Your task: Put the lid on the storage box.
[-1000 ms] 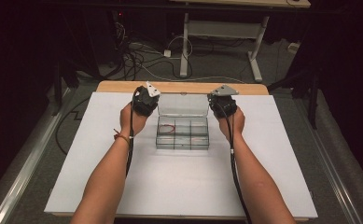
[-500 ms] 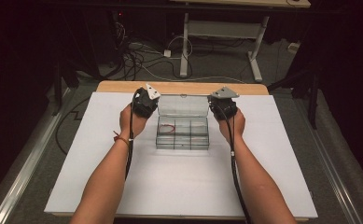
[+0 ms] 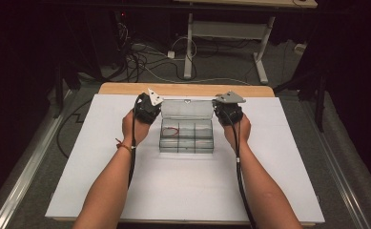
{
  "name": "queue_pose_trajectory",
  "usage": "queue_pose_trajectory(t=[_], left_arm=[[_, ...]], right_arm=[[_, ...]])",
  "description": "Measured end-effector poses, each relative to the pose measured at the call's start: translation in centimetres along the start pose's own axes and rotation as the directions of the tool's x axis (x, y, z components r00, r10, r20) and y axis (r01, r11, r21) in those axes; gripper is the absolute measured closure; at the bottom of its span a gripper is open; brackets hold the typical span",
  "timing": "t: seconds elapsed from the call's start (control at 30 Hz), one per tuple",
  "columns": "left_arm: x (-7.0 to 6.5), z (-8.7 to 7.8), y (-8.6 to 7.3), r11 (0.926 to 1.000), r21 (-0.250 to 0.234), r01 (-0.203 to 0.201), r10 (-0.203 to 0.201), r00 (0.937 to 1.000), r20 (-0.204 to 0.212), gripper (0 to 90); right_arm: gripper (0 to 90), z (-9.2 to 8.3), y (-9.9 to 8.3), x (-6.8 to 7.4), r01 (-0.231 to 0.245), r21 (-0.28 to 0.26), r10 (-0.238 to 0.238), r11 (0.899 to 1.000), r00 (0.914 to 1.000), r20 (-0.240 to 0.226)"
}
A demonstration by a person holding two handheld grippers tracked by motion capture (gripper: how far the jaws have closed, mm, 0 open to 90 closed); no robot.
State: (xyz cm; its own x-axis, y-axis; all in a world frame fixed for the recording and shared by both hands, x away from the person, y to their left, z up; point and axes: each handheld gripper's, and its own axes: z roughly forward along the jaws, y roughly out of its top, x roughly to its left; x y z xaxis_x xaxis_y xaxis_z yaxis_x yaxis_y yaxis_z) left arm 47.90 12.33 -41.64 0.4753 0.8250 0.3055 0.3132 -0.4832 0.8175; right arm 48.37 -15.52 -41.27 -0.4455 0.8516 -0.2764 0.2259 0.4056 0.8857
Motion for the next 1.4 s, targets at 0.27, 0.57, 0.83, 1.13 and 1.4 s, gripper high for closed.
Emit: queue_pose_trajectory(t=[0.27, 0.57, 0.83, 1.13, 1.4], left_arm=[[-0.5, -0.3, -0.4, 1.0, -0.006, -0.007, 0.007, 0.9998, -0.021, 87.5], [-1.0, -0.7, -0.7, 0.9998, -0.009, -0.016, 0.015, 0.999, -0.042, 87.6], [-1.6, -1.1, -1.3, 0.9998, -0.011, -0.017, 0.017, 0.9984, -0.053, 87.6], [-2.0, -1.3, -2.4, 0.9994, -0.033, 0.011, -0.012, 0.9992, -0.037, 87.6], [-2.3, -1.5, -2.7, 0.9996, -0.026, 0.007, -0.009, 0.9991, -0.042, 87.6]], right_arm=[[90.0, -0.4, -0.4, 0.4, 0.001, -0.011, -0.001, 1.0, 1.0, 0.01], [90.0, -0.9, -0.9, 1.2, 0.024, -0.011, -0.024, 1.0, 0.9981, 0.056], [90.0, -1.3, -1.2, 1.5, 0.02, -0.007, -0.02, 1.0, 0.9984, 0.054], [90.0, -1.8, -1.8, 2.1, 0.002, -0.029, 0.0, 1.0, 0.9982, 0.059], [90.0, -2.1, -2.2, 2.4, 0.009, -0.025, -0.008, 1.0, 0.9981, 0.06]])
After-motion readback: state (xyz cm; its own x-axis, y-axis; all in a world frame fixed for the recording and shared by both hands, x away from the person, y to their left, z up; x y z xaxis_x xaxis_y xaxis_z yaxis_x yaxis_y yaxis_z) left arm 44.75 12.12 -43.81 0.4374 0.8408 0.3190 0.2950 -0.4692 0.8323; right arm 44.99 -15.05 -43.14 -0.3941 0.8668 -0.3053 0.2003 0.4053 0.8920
